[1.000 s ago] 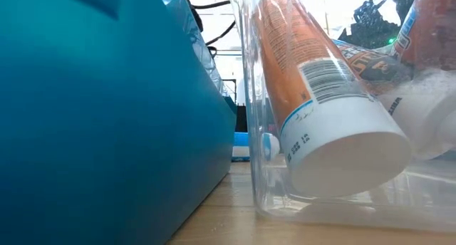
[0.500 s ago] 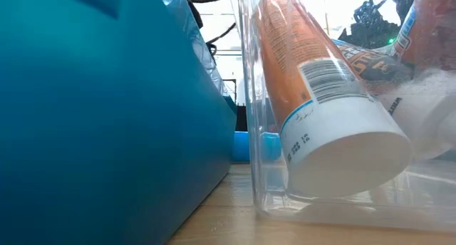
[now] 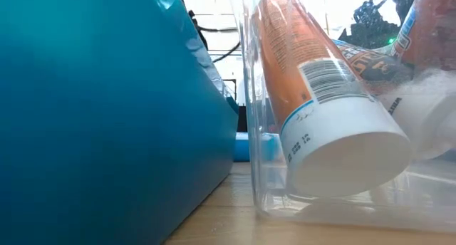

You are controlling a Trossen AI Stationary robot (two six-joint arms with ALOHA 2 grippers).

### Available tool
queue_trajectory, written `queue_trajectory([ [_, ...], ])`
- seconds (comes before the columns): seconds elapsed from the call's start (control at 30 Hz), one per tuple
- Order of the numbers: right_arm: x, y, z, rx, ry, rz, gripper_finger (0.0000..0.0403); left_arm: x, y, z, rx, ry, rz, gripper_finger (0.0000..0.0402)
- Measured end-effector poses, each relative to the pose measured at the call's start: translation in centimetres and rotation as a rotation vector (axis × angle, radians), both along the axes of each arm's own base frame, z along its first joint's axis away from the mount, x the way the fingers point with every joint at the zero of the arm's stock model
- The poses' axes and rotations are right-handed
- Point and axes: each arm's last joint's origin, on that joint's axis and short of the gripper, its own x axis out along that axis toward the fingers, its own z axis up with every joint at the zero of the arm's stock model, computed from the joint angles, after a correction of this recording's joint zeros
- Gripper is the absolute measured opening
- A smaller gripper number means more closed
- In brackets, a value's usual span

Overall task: Pick & place silicon tubes, Sealant and Lysol wipes
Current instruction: Put the blue sealant into the blue bin

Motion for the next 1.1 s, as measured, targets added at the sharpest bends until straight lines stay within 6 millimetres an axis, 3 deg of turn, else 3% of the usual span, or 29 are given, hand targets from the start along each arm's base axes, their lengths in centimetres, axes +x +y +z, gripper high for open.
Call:
queue_trajectory([
  [0.3,0.0,0.0,0.0,-0.001,-0.002,0.0,0.0364,-0.4,1.9,0.0,0.038,0.025,0.124,0.0337],
  [1.1,0.0,0.0,0.0,0.0,-0.003,0.0,0.0364,-0.4,2.5,0.1,0.083,0.024,0.142,0.0337],
])
